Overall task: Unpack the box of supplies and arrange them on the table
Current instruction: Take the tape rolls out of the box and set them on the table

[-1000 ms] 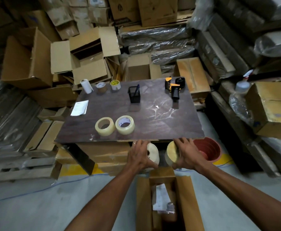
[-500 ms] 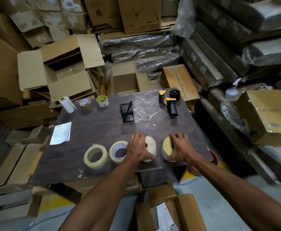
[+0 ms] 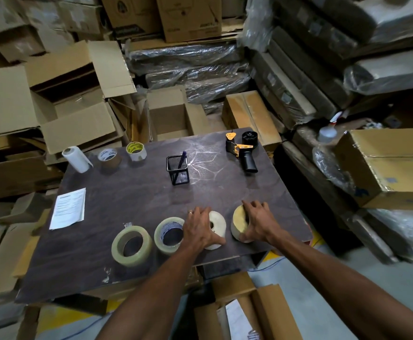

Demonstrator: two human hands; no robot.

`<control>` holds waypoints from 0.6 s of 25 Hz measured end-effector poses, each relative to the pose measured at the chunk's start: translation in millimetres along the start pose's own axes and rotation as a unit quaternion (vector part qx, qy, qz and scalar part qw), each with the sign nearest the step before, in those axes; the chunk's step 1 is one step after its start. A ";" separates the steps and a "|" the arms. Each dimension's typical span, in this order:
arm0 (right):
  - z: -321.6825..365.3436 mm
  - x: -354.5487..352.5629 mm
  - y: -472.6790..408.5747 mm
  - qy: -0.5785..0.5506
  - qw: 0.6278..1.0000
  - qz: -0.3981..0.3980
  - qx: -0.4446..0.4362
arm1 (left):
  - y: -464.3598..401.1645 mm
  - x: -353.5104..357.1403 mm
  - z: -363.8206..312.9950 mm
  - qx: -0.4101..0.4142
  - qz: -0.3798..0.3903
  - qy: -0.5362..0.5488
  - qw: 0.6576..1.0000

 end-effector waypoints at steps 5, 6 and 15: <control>5.8 7.2 2.6 -0.026 1.000 -0.009 0.015 | -1.2 2.4 -2.1 0.014 0.012 -0.015 1.000; 5.9 7.9 4.7 -0.026 1.000 -0.011 0.014 | 0.3 3.2 -2.6 0.013 0.011 -0.015 1.000; 6.8 0.6 38.4 -0.056 0.994 -0.091 -0.026 | 54.6 -0.4 -15.2 0.062 -0.145 0.027 0.987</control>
Point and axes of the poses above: each hand's wrist, its own y-axis away from the middle knuckle, its own x-axis out of the palm, z = x × y, the point moved 5 cm from there along -y, towards the middle knuckle, and after that the axes turned 8 degrees about -x, right-handed, at the moved point
